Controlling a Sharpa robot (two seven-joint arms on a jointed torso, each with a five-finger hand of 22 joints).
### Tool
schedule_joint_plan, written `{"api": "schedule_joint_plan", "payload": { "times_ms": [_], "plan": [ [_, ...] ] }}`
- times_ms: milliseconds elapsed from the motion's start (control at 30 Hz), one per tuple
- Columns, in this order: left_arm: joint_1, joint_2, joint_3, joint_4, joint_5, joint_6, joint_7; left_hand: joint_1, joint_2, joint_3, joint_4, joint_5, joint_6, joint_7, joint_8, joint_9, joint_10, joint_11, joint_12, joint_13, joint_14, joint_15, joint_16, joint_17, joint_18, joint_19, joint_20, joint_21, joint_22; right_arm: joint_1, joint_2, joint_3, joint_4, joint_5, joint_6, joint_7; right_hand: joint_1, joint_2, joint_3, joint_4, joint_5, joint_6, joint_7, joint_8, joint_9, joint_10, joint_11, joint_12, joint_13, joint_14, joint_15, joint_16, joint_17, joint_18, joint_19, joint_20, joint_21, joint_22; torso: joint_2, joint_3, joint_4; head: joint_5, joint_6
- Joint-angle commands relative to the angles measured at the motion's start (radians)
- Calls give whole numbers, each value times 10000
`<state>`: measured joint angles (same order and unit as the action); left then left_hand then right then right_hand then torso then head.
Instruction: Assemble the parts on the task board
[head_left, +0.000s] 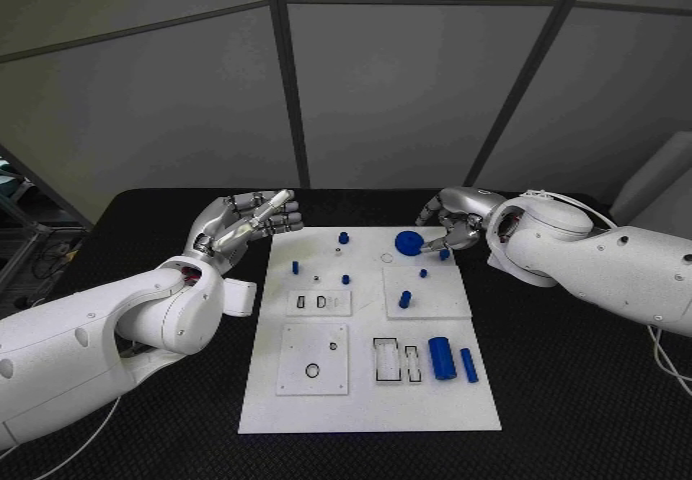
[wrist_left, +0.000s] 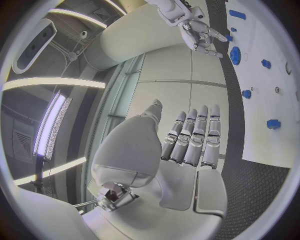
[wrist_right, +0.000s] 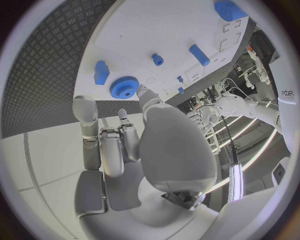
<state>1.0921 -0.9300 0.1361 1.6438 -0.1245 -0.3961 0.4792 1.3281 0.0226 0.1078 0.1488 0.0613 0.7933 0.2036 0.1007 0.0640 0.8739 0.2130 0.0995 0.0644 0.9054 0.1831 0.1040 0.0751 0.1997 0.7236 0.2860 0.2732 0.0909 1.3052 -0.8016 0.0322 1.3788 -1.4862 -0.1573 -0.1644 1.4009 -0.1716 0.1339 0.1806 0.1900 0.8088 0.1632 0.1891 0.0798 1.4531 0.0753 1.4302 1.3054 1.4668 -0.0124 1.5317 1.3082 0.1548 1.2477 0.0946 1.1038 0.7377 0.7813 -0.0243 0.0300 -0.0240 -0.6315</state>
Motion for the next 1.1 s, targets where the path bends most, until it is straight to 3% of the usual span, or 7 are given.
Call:
{"api": "schedule_joint_plan", "payload": {
  "times_ms": [33, 367, 567, 1100],
  "plan": [
    [3, 27, 6, -22, -73, 205, 31, 46, 60, -4, -82, 14, 13, 568, -57, -5, 15, 48, -50, -10, -13, -20, -48, -4, -191, 14, 6, -37, -11, 18, 129, 4, -157, 444, 573, -350, 132, 8, -35, 128, 19, -121, 4, 83, 6, 97, -6, 183, 746, 901, 86, 115, 1913, -161, 83, 30, 100, 129, 13, -4, 31, -77, 62],
    [-3, 49, 4, -63, -73, 233, 14, 58, 72, 7, -94, 14, 34, 563, -59, -3, 21, 44, -51, -9, -2, -23, -52, -3, -190, 23, 6, -37, -15, 17, 531, 7, -739, 794, 446, -330, 287, 80, -18, 234, 82, -170, 61, 234, 12, 130, 42, 271, 873, 938, 126, 204, 2126, -189, 143, 60, 251, 325, 23, -21, 53, -96, 21],
    [-10, 54, 4, -68, -73, 227, 18, 63, 76, 10, -98, 15, 3, 561, -65, -5, 23, 43, -52, -9, 1, -23, -53, -2, -190, 26, 6, -37, -16, 16, 840, 7, -1099, 901, 565, -198, 306, 142, -3, 247, 98, -100, 72, 319, 27, 161, 55, 311, 937, 959, 141, 247, 2236, -198, 167, 74, 305, 395, 32, -13, 63, -56, -13],
    [-17, 47, 4, -64, -73, 233, 3, 77, 88, 22, -113, 15, 14, 557, -72, -5, 22, 41, -58, -9, 11, -25, -58, -1, -189, 35, 5, -38, -20, 14, 1142, 9, -1431, 896, 706, -103, 351, 328, 54, 187, 113, 113, 43, 527, 61, 186, 39, 349, 1006, 966, 141, 266, 2281, -195, 164, 88, 365, 446, 31, -12, 48, -59, -88]
  ]
}}
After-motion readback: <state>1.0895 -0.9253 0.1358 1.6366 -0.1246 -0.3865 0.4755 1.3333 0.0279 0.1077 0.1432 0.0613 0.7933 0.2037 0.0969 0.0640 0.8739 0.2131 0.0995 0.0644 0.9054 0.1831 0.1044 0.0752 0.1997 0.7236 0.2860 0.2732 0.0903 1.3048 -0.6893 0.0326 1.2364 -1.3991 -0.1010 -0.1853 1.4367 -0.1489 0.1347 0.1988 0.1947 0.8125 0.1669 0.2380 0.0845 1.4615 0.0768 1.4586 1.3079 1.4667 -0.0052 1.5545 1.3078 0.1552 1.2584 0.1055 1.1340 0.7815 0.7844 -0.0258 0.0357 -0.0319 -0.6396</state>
